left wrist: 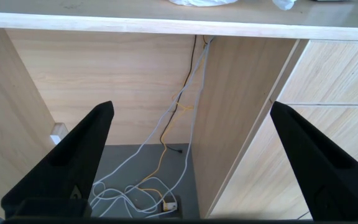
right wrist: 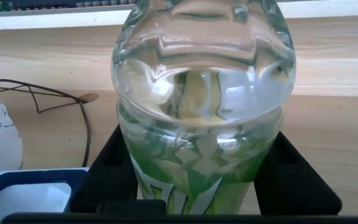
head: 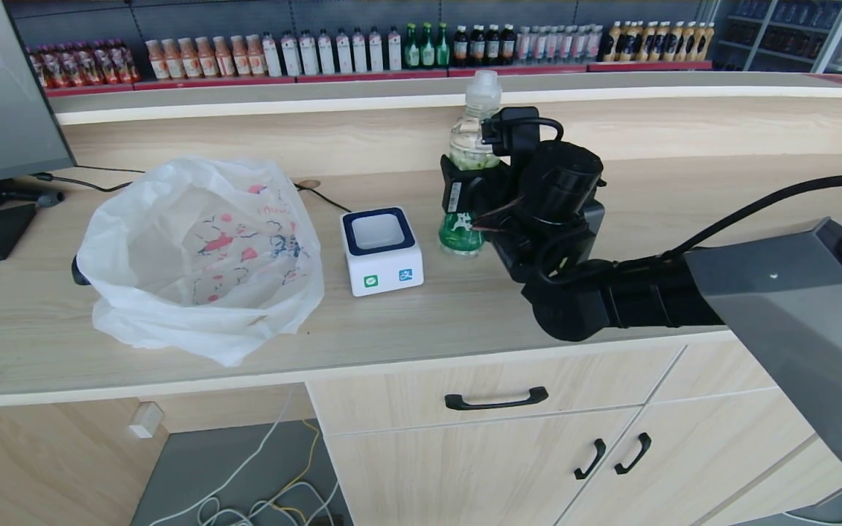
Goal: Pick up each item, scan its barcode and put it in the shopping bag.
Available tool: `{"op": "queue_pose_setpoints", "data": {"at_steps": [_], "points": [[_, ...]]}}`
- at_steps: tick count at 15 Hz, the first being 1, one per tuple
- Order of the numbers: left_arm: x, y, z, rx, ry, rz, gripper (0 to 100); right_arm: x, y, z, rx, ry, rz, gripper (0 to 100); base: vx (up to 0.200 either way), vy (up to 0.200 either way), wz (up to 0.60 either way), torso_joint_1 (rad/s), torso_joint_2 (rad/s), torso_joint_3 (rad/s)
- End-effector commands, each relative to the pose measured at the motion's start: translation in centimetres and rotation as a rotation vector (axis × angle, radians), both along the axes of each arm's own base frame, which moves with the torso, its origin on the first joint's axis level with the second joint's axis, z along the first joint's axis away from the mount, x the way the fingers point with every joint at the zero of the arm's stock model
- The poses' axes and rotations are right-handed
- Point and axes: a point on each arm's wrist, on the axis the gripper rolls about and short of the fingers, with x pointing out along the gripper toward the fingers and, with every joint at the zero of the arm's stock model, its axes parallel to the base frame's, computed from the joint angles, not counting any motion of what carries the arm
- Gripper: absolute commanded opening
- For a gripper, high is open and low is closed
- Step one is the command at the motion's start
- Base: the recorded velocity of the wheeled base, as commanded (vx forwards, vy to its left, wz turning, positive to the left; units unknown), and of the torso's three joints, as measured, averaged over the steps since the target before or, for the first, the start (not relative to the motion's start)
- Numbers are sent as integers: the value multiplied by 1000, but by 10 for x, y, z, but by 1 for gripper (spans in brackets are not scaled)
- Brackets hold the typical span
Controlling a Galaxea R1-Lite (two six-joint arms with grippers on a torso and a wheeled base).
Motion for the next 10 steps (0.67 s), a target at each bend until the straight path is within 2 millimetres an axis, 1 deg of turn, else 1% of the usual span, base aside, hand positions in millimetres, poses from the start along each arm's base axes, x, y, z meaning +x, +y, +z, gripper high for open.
{"op": "queue_pose_setpoints", "data": {"at_steps": [1,3,4,6,8,9,10], "points": [[0,0,0,0,0,0,100,-9,-6,19,23,-35,1,0,0,0,0,0,0,0],[0,0,0,1,0,0,100,-15,-10,29,33,-48,1,0,0,0,0,0,0,0],[0,0,0,1,0,0,100,-24,-14,41,44,-65,4,0,0,0,0,0,0,0],[0,0,0,1,0,2,100,-45,-21,53,46,-74,29,0,0,0,0,0,0,0],[0,0,0,0,0,0,100,-70,-29,56,36,-56,51,0,0,0,0,0,0,0],[0,0,0,0,0,0,100,-76,-31,55,35,-55,56,0,0,0,0,0,0,0],[0,0,0,1,0,0,100,-88,-37,51,36,-59,61,0,0,0,0,0,0,0]]}}
